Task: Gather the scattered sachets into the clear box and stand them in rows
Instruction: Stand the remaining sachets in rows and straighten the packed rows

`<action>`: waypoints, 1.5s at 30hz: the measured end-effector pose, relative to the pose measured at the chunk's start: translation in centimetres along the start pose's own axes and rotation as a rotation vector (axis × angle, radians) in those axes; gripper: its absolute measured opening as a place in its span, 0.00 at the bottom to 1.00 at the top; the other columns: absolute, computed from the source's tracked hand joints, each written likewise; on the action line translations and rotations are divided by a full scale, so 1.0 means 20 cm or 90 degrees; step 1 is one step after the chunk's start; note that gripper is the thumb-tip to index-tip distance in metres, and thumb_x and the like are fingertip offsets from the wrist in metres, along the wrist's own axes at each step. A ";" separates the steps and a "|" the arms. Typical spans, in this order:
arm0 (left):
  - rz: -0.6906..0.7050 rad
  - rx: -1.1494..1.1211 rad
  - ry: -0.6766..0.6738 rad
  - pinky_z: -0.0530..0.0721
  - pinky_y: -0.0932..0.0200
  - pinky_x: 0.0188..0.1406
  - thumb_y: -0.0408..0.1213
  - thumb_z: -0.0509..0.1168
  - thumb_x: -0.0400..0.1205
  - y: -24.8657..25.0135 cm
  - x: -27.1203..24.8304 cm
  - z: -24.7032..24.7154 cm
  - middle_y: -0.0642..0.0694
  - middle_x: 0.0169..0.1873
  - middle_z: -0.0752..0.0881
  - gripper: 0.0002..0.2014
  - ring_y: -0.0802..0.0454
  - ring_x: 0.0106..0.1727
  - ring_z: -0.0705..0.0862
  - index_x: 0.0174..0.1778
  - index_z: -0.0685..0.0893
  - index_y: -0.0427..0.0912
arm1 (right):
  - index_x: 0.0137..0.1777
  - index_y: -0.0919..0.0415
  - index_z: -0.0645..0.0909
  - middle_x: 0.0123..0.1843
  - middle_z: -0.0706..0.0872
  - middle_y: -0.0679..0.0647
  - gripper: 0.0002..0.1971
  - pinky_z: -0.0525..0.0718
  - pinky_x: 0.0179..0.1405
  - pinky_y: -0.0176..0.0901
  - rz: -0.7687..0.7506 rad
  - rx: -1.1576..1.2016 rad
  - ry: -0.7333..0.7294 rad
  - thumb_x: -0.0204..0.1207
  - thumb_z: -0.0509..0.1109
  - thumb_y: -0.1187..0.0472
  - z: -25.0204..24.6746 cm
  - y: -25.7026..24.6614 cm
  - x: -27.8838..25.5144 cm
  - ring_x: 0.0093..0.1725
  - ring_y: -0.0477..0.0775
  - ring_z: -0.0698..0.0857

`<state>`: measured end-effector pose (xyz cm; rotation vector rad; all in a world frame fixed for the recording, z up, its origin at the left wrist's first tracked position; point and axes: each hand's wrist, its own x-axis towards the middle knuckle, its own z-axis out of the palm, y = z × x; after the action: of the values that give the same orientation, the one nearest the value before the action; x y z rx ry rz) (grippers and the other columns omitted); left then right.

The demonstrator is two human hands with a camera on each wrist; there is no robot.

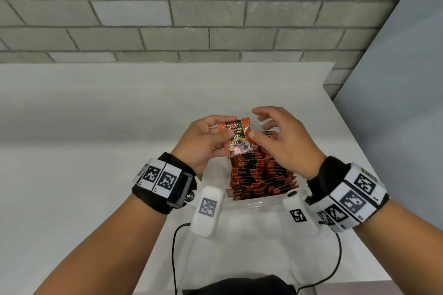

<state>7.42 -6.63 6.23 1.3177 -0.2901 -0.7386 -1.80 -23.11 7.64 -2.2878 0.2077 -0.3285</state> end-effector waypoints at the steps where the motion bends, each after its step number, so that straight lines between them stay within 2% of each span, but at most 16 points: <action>1: 0.001 0.033 -0.010 0.89 0.56 0.34 0.24 0.66 0.80 0.00 0.00 0.01 0.44 0.39 0.92 0.11 0.51 0.35 0.90 0.55 0.84 0.40 | 0.72 0.48 0.74 0.60 0.79 0.45 0.23 0.80 0.52 0.34 0.009 0.017 -0.016 0.78 0.71 0.56 0.00 0.00 0.00 0.52 0.43 0.82; 4: -0.010 0.107 -0.053 0.89 0.55 0.35 0.25 0.67 0.80 -0.02 -0.01 0.03 0.46 0.36 0.91 0.10 0.53 0.35 0.89 0.53 0.85 0.41 | 0.71 0.52 0.77 0.53 0.85 0.46 0.20 0.84 0.48 0.32 0.024 0.060 -0.086 0.79 0.70 0.59 0.00 0.00 0.01 0.44 0.44 0.87; 8: -0.045 0.159 -0.078 0.89 0.54 0.35 0.26 0.68 0.79 -0.03 -0.03 0.04 0.44 0.36 0.91 0.09 0.50 0.37 0.90 0.50 0.85 0.43 | 0.52 0.53 0.85 0.43 0.89 0.53 0.06 0.87 0.41 0.43 0.062 0.105 -0.150 0.77 0.72 0.63 -0.01 0.02 -0.01 0.39 0.52 0.88; 12: -0.160 0.122 0.015 0.86 0.43 0.49 0.46 0.68 0.81 -0.05 -0.01 0.01 0.42 0.52 0.88 0.11 0.42 0.50 0.87 0.55 0.83 0.46 | 0.42 0.52 0.83 0.42 0.87 0.50 0.07 0.89 0.42 0.48 0.082 0.090 -0.161 0.77 0.72 0.65 -0.01 0.06 -0.06 0.39 0.55 0.88; 14: -0.237 0.097 0.063 0.81 0.37 0.57 0.53 0.64 0.82 -0.07 0.01 -0.02 0.40 0.61 0.81 0.19 0.36 0.60 0.81 0.63 0.79 0.45 | 0.41 0.52 0.82 0.42 0.87 0.52 0.06 0.87 0.47 0.39 0.069 0.074 -0.180 0.76 0.72 0.65 -0.01 0.08 -0.11 0.41 0.53 0.87; 16: -0.301 0.047 0.090 0.74 0.28 0.66 0.53 0.62 0.82 -0.11 0.02 -0.04 0.35 0.69 0.73 0.26 0.27 0.71 0.72 0.73 0.73 0.42 | 0.42 0.52 0.82 0.42 0.88 0.53 0.05 0.74 0.47 0.21 0.055 0.020 -0.213 0.77 0.72 0.63 0.00 0.10 -0.14 0.42 0.54 0.87; 18: -0.343 0.008 0.101 0.69 0.25 0.69 0.53 0.62 0.82 -0.15 0.02 -0.05 0.31 0.75 0.67 0.30 0.23 0.76 0.65 0.77 0.68 0.42 | 0.43 0.52 0.82 0.42 0.88 0.51 0.04 0.72 0.45 0.25 0.050 -0.012 -0.252 0.78 0.72 0.62 0.02 0.11 -0.17 0.43 0.52 0.86; 20: -0.371 -0.019 0.107 0.65 0.23 0.70 0.53 0.63 0.82 -0.18 0.03 -0.04 0.29 0.78 0.62 0.32 0.22 0.79 0.58 0.79 0.64 0.42 | 0.44 0.52 0.82 0.40 0.88 0.50 0.04 0.81 0.47 0.36 0.054 -0.017 -0.290 0.78 0.71 0.62 0.03 0.12 -0.19 0.41 0.47 0.86; 22: -0.389 -0.040 0.113 0.62 0.22 0.71 0.52 0.63 0.82 -0.21 0.04 -0.01 0.30 0.79 0.59 0.34 0.23 0.80 0.54 0.81 0.62 0.42 | 0.44 0.54 0.82 0.38 0.89 0.50 0.03 0.83 0.44 0.35 0.057 -0.015 -0.322 0.79 0.70 0.62 0.04 0.13 -0.20 0.37 0.43 0.87; 26: -0.405 -0.039 0.103 0.68 0.22 0.66 0.52 0.63 0.81 -0.25 0.04 0.03 0.33 0.79 0.59 0.34 0.25 0.81 0.53 0.81 0.61 0.43 | 0.43 0.50 0.82 0.38 0.88 0.48 0.06 0.82 0.42 0.34 0.037 -0.019 -0.308 0.78 0.71 0.62 -0.01 0.12 -0.18 0.36 0.41 0.85; 29: -0.410 -0.054 0.108 0.80 0.34 0.48 0.53 0.65 0.80 -0.28 0.06 0.04 0.33 0.75 0.63 0.32 0.25 0.76 0.63 0.76 0.65 0.42 | 0.42 0.48 0.82 0.38 0.88 0.47 0.07 0.85 0.47 0.40 0.029 -0.041 -0.327 0.78 0.71 0.61 -0.03 0.12 -0.17 0.39 0.43 0.87; 33: -0.395 -0.069 0.112 0.79 0.31 0.51 0.52 0.66 0.80 -0.30 0.08 0.06 0.33 0.72 0.67 0.31 0.27 0.71 0.72 0.75 0.66 0.42 | 0.45 0.46 0.83 0.43 0.86 0.41 0.04 0.84 0.49 0.39 0.023 -0.123 -0.393 0.78 0.71 0.59 0.03 0.13 -0.20 0.44 0.40 0.84; 37: -0.403 -0.071 0.095 0.81 0.33 0.54 0.51 0.64 0.82 -0.28 0.07 0.08 0.34 0.70 0.69 0.14 0.30 0.69 0.75 0.53 0.76 0.45 | 0.51 0.52 0.87 0.48 0.81 0.42 0.05 0.75 0.50 0.34 -0.006 -0.208 -0.366 0.77 0.72 0.57 0.07 0.14 -0.20 0.49 0.42 0.79; 40: -0.412 -0.066 0.095 0.82 0.35 0.42 0.52 0.64 0.82 -0.28 0.07 0.08 0.33 0.71 0.68 0.22 0.28 0.66 0.77 0.64 0.73 0.42 | 0.54 0.51 0.88 0.44 0.77 0.41 0.08 0.71 0.44 0.30 -0.001 -0.227 -0.378 0.77 0.72 0.55 0.07 0.14 -0.19 0.46 0.43 0.76; 42: -0.422 -0.074 0.104 0.81 0.33 0.44 0.53 0.63 0.82 -0.28 0.07 0.09 0.32 0.75 0.65 0.25 0.27 0.65 0.77 0.70 0.68 0.44 | 0.55 0.53 0.88 0.46 0.81 0.40 0.09 0.75 0.48 0.29 0.003 -0.196 -0.393 0.78 0.71 0.57 0.05 0.13 -0.18 0.46 0.41 0.79; 45: -0.433 -0.074 0.100 0.80 0.34 0.44 0.52 0.62 0.84 -0.26 0.06 0.10 0.31 0.74 0.66 0.17 0.30 0.58 0.81 0.59 0.71 0.44 | 0.57 0.54 0.88 0.41 0.79 0.33 0.10 0.73 0.45 0.20 -0.001 -0.202 -0.411 0.80 0.68 0.59 0.03 0.11 -0.19 0.41 0.32 0.78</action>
<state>5.41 -9.29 1.51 1.3577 0.3458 -1.1890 -5.31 -23.32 5.02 -2.5723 -0.0812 0.4784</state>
